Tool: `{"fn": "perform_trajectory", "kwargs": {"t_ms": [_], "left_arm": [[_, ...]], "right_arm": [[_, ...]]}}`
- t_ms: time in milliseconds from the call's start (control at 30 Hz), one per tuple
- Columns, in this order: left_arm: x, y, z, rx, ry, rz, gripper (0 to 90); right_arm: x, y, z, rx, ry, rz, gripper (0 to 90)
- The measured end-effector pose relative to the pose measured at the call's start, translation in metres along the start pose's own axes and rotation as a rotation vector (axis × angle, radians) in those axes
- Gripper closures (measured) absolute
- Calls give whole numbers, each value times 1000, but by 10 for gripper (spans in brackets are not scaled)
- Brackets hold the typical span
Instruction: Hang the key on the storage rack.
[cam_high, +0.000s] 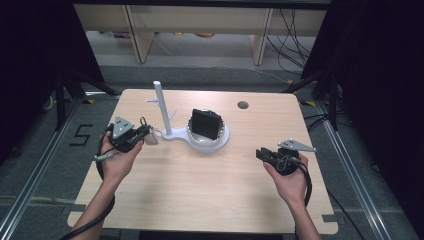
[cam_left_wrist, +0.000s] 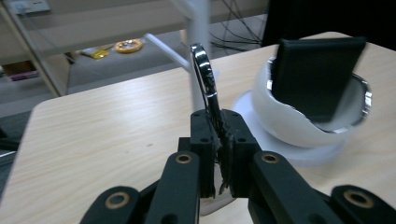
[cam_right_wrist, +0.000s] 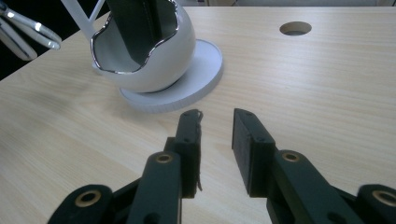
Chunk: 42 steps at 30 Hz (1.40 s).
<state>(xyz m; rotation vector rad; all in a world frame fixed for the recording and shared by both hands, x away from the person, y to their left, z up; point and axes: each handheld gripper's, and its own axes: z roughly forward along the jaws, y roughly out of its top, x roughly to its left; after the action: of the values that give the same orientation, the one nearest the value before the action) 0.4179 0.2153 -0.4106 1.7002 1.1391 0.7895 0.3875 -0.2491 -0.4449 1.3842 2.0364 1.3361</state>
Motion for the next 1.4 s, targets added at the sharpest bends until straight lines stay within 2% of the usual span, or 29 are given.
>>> {"fn": "perform_trajectory", "kwargs": {"t_ms": [100, 200, 233, 300, 367, 567, 633, 667, 867, 900, 933, 967, 1000, 1200, 1233, 1367, 1400], "left_arm": [[6, 7, 8, 15, 42, 9, 841], [8, 14, 15, 23, 62, 17, 841], [8, 16, 18, 24, 65, 25, 841], [8, 20, 21, 26, 65, 31, 841], [8, 25, 24, 28, 73, 36, 841], [9, 34, 30, 27, 83, 36, 841], [11, 35, 32, 31, 85, 38, 840], [11, 35, 32, 36, 90, 36, 841], [11, 38, 33, 29, 96, 51, 840], [10, 39, 33, 25, 96, 56, 840], [10, 39, 33, 26, 96, 59, 840], [9, 40, 34, 26, 95, 61, 840], [9, 40, 34, 24, 93, 62, 840], [4, 41, 36, 28, 96, 87, 840], [3, 42, 36, 29, 100, 94, 840], [2, 42, 37, 29, 105, 109, 839], [1, 43, 37, 32, 111, 116, 839]], "right_arm": [[1, 0, 0, 1, 9, 2, 727], [4, 0, 0, 7, 17, 19, 726], [3, 1, 0, 3, 18, 3, 726], [2, 0, 0, 7, 5, -8, 725], [2, 0, 0, 4, 22, 5, 725], [5, -1, -1, 14, 32, 44, 724], [4, 0, -2, 25, 16, 40, 724], [1, -1, -1, 10, 21, 8, 724], [1, -3, 3, 10, 31, 14, 724], [4, -3, 2, 23, 29, 58, 724], [3, -3, 3, 26, 17, 36, 724], [4, -3, 3, 24, 20, 40, 724], [1, -3, 3, 16, 16, 2, 724], [1, -4, 4, 20, 27, 6, 724], [2, -4, 4, 25, 32, 18, 724], [0, -5, 5, 24, 26, 3, 724], [3, -5, 5, 35, 39, 48, 724]]}}
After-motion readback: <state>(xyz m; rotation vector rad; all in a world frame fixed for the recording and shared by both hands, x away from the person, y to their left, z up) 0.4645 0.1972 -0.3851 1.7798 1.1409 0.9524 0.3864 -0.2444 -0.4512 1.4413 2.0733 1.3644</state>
